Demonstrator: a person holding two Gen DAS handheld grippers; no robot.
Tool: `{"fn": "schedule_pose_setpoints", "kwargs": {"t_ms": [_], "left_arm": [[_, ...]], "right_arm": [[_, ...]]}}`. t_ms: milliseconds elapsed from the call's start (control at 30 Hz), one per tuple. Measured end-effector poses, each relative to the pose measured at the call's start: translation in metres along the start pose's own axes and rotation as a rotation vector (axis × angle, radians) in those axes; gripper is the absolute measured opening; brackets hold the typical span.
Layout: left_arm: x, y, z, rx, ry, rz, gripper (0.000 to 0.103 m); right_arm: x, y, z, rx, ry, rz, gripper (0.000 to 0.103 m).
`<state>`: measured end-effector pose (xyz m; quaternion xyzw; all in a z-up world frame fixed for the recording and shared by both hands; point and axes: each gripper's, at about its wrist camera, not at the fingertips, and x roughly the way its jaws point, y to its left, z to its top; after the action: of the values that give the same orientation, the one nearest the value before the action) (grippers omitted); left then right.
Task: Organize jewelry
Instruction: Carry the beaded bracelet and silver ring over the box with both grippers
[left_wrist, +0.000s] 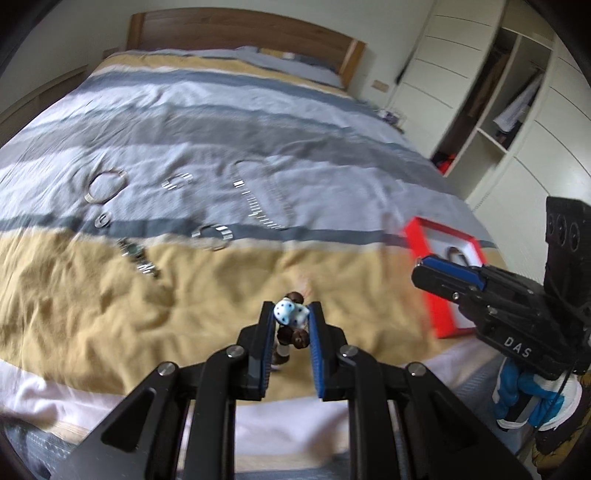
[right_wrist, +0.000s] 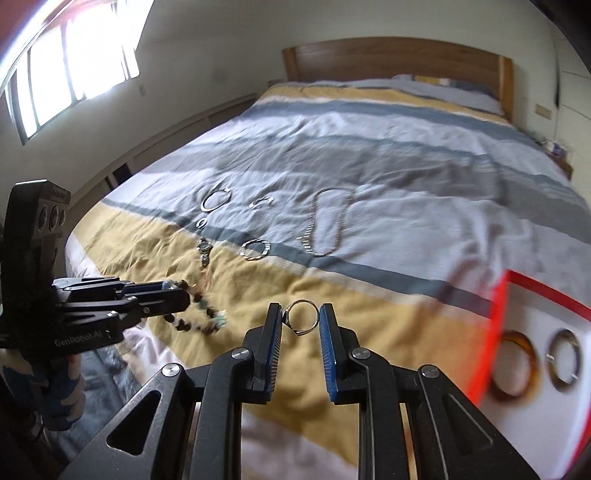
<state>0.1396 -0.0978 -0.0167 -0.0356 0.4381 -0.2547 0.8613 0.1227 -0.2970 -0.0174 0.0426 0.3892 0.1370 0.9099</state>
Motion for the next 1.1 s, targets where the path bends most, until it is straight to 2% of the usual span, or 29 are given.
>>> {"fn": "schedule_pose_setpoints", "kwargs": {"t_ms": [233,500,667,767,1100], "left_arm": [[-0.007,-0.082,0.017,0.109,-0.006,-0.115,0.016],[0.017,-0.186,0.052,0.261,-0.003,-0.225,0.016],[0.054,-0.237,0.068,0.336,0.019,-0.249,0.016],[0.082,-0.251,0.070,0.353,0.052,-0.243,0.016],[0.182,-0.250,0.050,0.352,0.197,-0.162,0.016]], "right_arm": [[-0.068,-0.054,-0.024,0.046,-0.047,-0.115,0.020],[-0.111,-0.131,-0.039,0.112,-0.068,-0.238,0.020],[-0.106,-0.173,-0.038,0.136,-0.056,-0.272,0.020],[-0.093,-0.197,-0.037,0.151,-0.042,-0.280,0.020],[-0.038,-0.248,-0.040,0.184,0.070,-0.261,0.020]]}}
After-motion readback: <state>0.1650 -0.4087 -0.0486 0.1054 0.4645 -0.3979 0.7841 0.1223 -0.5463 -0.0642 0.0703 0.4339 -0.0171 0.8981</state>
